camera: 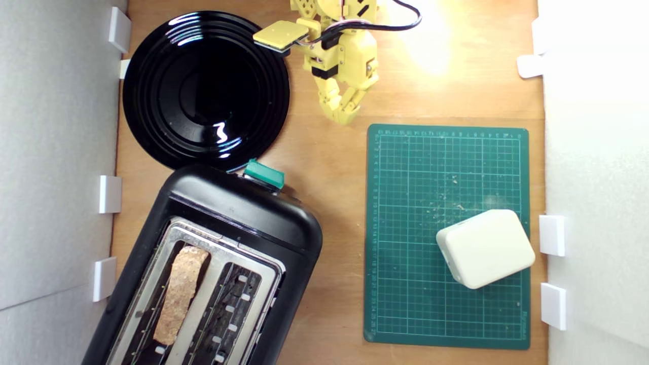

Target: Pick bread and place in toaster

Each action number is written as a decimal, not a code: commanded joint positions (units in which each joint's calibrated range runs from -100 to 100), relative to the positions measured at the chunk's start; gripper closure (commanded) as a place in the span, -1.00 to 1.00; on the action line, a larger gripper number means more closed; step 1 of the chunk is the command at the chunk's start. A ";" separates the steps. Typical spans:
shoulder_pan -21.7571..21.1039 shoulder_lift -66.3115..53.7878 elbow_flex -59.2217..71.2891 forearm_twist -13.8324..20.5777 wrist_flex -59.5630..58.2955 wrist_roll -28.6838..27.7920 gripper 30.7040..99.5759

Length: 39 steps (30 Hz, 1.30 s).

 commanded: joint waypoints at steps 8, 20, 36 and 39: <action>-0.44 -0.52 0.31 -0.13 0.74 -0.24 0.91; -0.04 -0.43 0.22 -0.04 0.74 -0.19 0.92; 0.04 -0.43 0.22 -0.04 0.74 -0.19 0.92; 0.04 -0.43 0.22 -0.04 0.74 -0.19 0.92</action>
